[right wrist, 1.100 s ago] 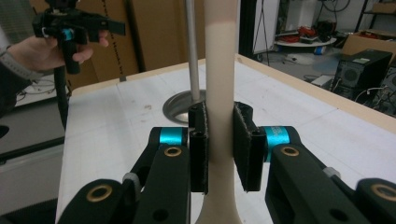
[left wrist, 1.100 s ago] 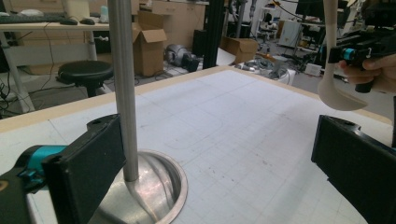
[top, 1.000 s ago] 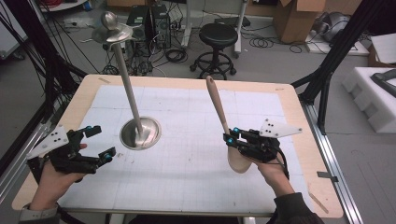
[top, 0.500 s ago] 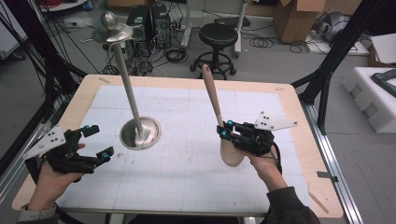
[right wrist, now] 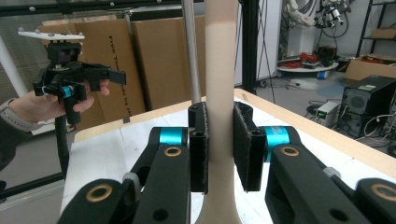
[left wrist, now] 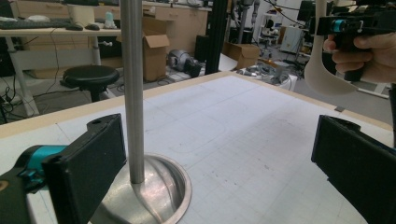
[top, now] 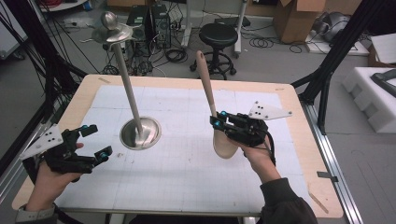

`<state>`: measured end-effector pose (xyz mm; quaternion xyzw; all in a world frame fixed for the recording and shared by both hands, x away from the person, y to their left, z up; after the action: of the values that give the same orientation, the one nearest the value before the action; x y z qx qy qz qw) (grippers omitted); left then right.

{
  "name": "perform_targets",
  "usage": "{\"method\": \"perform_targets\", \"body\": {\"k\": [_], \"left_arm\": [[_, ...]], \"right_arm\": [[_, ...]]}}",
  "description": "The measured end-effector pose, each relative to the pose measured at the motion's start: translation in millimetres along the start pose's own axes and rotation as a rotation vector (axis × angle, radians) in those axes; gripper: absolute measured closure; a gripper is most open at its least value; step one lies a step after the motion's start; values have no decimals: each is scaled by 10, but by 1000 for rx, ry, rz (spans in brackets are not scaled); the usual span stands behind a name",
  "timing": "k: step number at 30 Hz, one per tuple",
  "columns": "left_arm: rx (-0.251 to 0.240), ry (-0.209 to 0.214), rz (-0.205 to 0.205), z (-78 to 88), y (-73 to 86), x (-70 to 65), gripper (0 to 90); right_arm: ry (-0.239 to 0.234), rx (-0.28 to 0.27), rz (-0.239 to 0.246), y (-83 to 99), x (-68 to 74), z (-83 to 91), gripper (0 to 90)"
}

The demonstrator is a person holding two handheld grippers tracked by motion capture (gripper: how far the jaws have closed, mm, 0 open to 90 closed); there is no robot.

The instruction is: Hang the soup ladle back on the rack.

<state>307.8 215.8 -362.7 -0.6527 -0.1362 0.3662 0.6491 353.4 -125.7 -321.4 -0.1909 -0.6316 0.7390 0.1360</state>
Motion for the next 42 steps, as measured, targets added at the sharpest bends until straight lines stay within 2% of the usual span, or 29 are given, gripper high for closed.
{"method": "perform_targets", "body": {"k": [9, 15, 20, 33, 42], "left_arm": [[-10, 3, 0, 26, -24, 2, 34], [-17, 1, 2, 46, -37, 6, 34], [-16, 1, 0, 54, -37, 10, 34], [-27, -8, 9, 114, -43, 34, 34], [-32, -7, 11, 132, -57, 34, 34]], "right_arm": [[-20, 15, 32, -94, 23, -144, 780], [-50, 29, 38, -167, 40, -281, 780], [-54, 36, 48, -191, 32, -341, 780], [-80, 52, 44, -267, 28, -532, 780], [-93, 44, 49, -339, 35, -633, 780]]}}
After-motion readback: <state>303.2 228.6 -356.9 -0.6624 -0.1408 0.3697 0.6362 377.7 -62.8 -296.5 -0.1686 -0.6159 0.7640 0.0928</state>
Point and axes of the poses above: each handheld gripper's, and its own axes: z roughly backward along the jaws, y roughly out of its underside, x roughly to its left, the point moved 9 cm from there along -z, roughly forward along the jaws, and after that the axes turned 12 degrees about z, right-handed, at the moved point
